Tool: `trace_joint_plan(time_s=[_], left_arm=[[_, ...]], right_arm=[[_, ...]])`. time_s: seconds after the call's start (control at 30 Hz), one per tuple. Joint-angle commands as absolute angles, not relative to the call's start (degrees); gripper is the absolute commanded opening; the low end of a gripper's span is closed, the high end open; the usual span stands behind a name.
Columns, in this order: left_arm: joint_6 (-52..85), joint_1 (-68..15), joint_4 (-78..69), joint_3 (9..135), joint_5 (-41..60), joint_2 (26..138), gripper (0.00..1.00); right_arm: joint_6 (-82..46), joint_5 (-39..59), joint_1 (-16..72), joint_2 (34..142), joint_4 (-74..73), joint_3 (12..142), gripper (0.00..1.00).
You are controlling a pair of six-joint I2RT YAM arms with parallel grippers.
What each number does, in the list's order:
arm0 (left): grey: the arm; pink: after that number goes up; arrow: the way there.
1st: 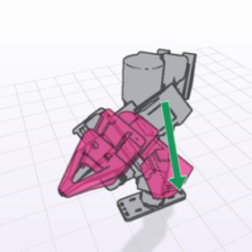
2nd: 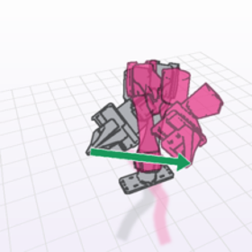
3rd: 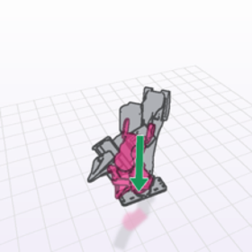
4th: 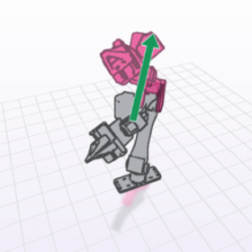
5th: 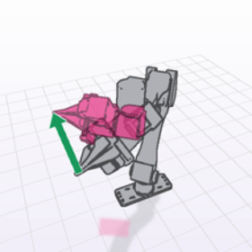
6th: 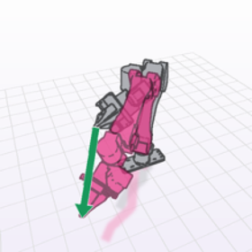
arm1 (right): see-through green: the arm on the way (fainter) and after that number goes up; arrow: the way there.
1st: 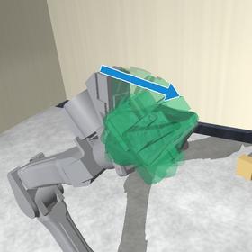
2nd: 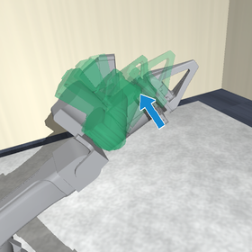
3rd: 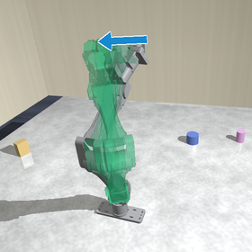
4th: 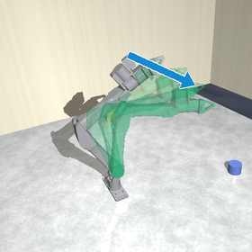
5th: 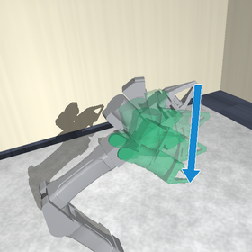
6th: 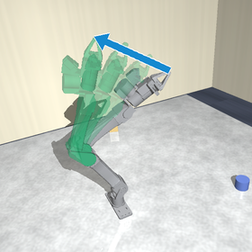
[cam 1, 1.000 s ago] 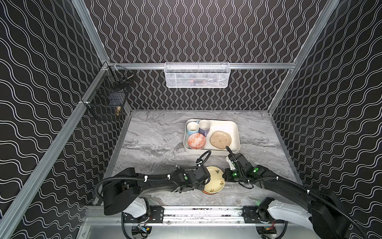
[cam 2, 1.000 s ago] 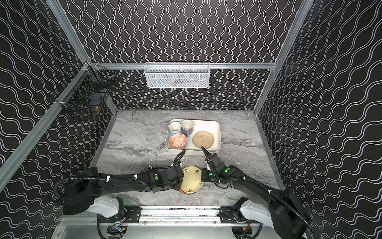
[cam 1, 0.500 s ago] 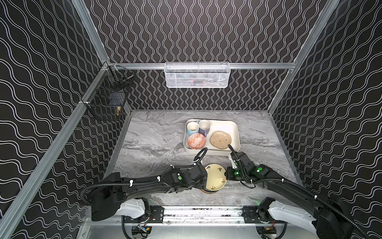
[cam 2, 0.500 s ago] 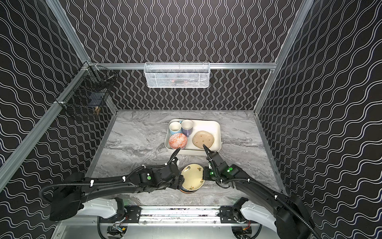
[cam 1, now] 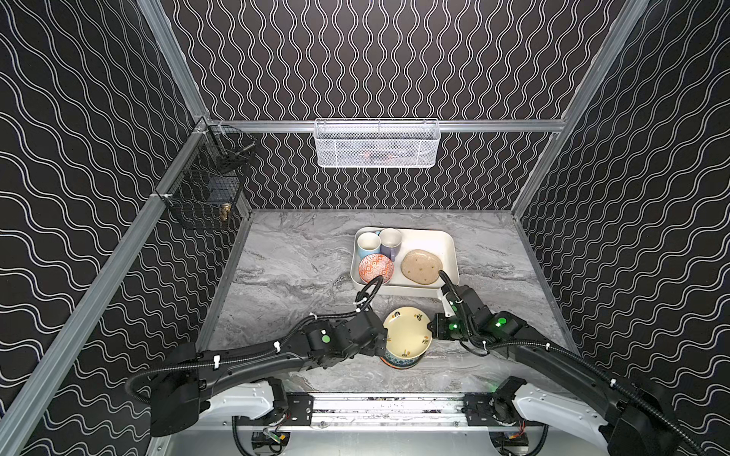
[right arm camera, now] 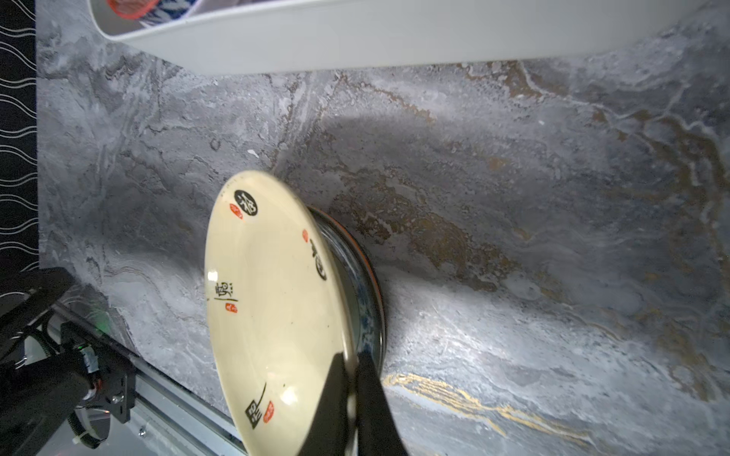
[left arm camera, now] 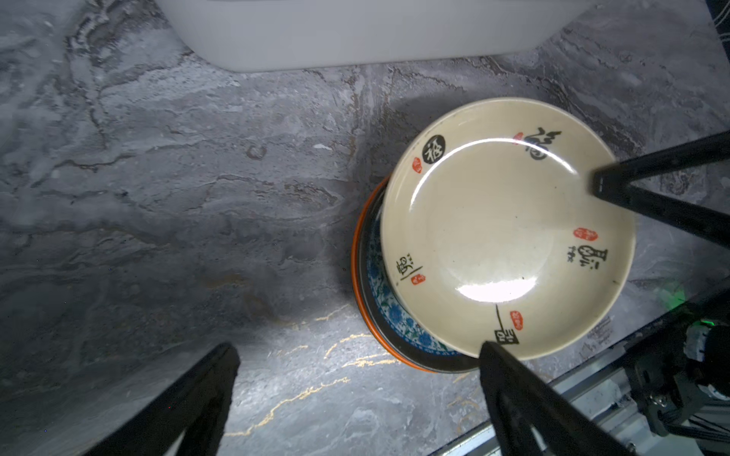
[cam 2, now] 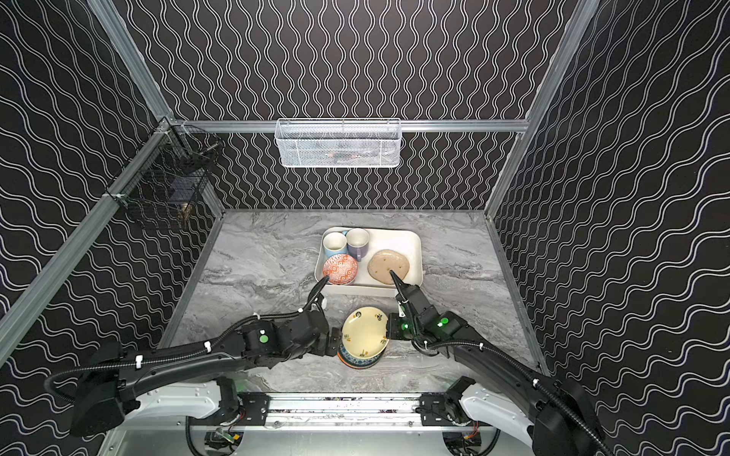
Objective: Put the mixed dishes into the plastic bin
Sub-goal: 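Lift the cream character-printed plate off the stack with the right gripper, then carry the cream plate into the bin beside the glass plate and release it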
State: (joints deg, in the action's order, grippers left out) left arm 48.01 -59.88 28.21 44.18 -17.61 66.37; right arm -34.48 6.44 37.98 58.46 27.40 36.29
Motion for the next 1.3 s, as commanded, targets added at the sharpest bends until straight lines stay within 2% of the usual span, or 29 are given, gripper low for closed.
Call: trace_joint_plan(time_s=[0.0, 0.17, 0.4, 0.63, 0.77, 1.0, 1.27], left_arm=[[47.31, -58.44, 31.07, 44.43, -19.22, 64.43, 0.99], [44.87, -56.5, 31.97, 45.96, -18.63, 62.64, 0.99], [40.42, -52.44, 32.95, 49.89, -16.35, 64.02, 0.99], [35.99, -46.19, 31.66, 52.11, -11.51, 65.88, 0.99], [34.04, -43.46, 30.39, 51.96, -10.0, 67.44, 0.99], [32.96, -39.18, 27.32, 49.49, -5.81, 68.89, 0.99], [33.49, -36.17, 24.8, 48.45, -0.63, 70.2, 0.99]], right_arm=[[-34.19, 5.27, 37.35, 57.52, 28.77, 38.71, 0.0], [-31.56, 3.7, 33.46, 56.69, 31.11, 42.3, 0.0], [-26.56, 8.4, 21.64, 59.93, 31.86, 48.4, 0.0], [-23.3, 11.19, 13.41, 70.06, 28.68, 55.99, 0.0], [-22.51, 15.2, 9.17, 80.1, 26.37, 61.88, 0.0], [-23.01, 16.61, 7.28, 94.05, 24.99, 70.66, 0.0], [-22.88, 16.0, 7.31, 102.07, 24.7, 74.41, 0.0]])
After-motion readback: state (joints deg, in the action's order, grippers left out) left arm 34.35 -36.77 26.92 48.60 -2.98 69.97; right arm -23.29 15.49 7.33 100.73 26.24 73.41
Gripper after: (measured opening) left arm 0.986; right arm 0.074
